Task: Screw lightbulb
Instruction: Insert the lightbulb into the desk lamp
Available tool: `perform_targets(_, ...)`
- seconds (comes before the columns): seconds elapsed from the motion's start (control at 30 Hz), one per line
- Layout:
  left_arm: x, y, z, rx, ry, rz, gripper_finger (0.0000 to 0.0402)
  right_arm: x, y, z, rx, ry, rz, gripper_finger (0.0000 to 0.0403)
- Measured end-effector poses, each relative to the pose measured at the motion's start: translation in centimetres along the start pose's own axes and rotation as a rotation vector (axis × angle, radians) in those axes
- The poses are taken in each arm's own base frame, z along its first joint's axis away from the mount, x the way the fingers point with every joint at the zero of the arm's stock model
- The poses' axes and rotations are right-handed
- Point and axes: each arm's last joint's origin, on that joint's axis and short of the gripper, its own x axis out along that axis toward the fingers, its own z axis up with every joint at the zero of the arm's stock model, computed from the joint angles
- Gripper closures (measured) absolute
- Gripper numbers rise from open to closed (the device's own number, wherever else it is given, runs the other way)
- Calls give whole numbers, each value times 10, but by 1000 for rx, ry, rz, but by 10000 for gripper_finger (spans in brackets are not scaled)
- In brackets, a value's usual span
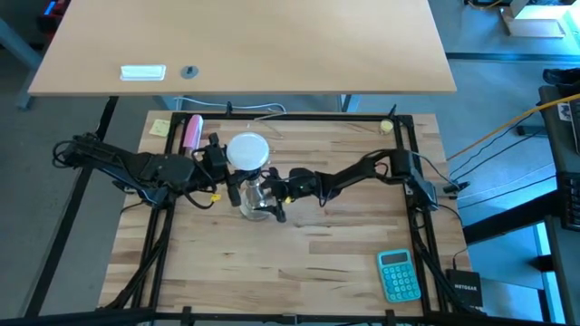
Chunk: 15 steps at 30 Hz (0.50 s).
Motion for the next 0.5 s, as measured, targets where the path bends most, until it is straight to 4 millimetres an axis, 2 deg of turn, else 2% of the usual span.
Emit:
perform_targets(0.13,0,0,0,-2,1,1,249,4,-1,0,12,-12,-25,128)
perform_targets(0.4,0,0,0,-3,2,2,249,4,-4,1,29,-16,-76,234)
perform_targets(0.5,2,-1,-1,6,5,2,249,4,-4,0,29,-12,-81,238)
